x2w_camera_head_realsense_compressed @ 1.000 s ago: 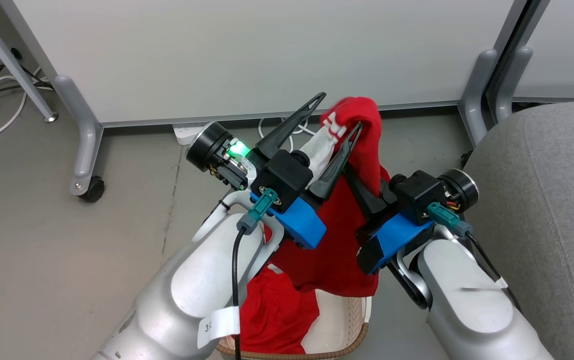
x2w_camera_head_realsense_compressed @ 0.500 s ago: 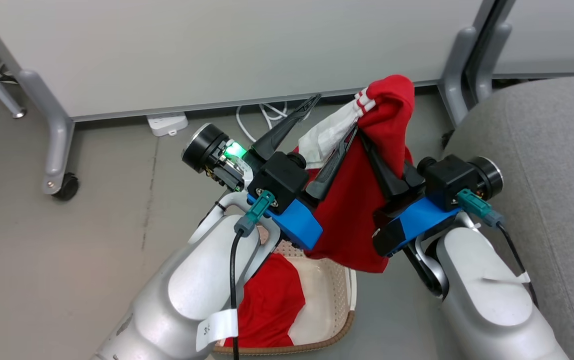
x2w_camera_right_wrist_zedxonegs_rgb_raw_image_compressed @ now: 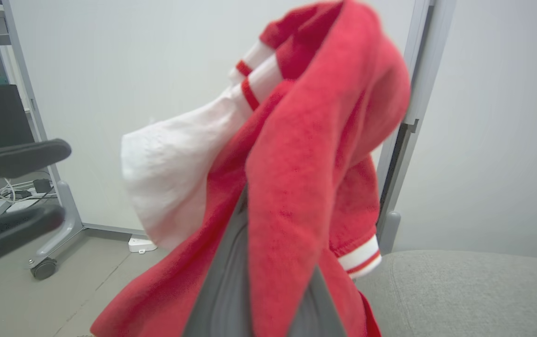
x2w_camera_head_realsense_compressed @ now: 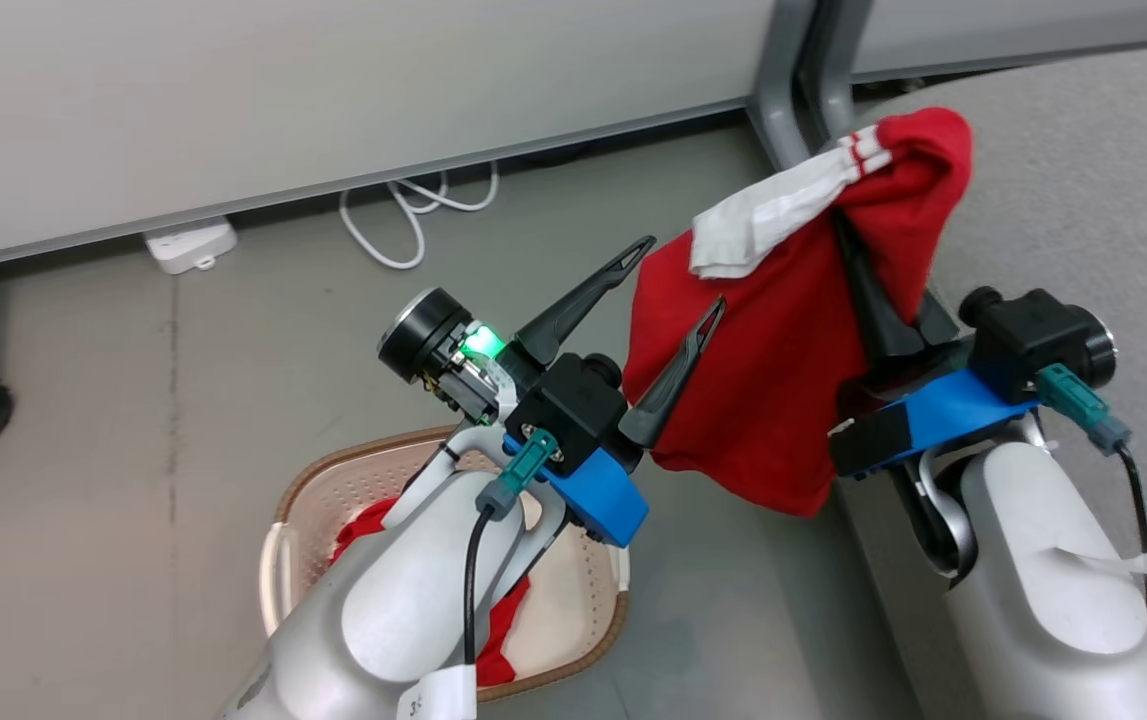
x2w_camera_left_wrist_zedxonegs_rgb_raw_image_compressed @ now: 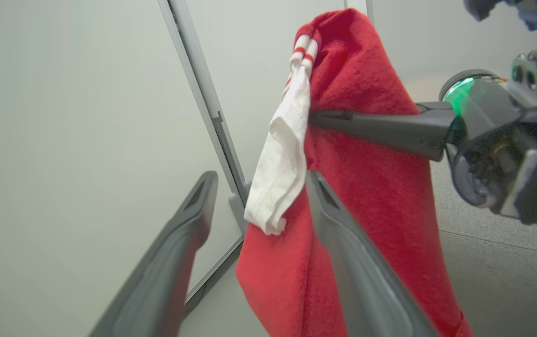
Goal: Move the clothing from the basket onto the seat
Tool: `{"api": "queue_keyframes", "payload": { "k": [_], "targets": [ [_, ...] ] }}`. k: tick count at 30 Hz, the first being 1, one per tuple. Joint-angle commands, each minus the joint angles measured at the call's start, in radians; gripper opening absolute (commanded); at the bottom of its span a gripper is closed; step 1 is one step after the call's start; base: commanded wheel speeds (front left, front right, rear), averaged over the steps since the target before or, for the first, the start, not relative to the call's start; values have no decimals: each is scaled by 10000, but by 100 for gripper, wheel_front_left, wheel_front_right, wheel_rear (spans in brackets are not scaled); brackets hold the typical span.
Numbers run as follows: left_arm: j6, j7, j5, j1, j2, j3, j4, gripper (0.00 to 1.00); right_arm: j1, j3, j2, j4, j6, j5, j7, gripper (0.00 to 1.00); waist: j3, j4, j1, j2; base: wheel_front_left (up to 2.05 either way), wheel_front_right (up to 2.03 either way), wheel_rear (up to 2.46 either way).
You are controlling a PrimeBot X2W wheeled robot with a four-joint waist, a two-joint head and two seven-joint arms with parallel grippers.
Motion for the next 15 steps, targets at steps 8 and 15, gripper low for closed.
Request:
{"api": "queue_keyframes", "payload": {
  "k": [8, 15],
  "targets": [
    [-152, -27, 96, 465, 132, -259, -185, 100, 417, -1047, -64, -561, 5, -73, -40, 0, 366, -1278, -1, 0, 0, 0, 0],
    [-275, -27, 124, 668, 163, -614, -284, 100, 811, -1842, -113, -1076, 5, -121, -40, 0, 578, -1975, -1, 0, 0, 0, 0]
  ]
}}
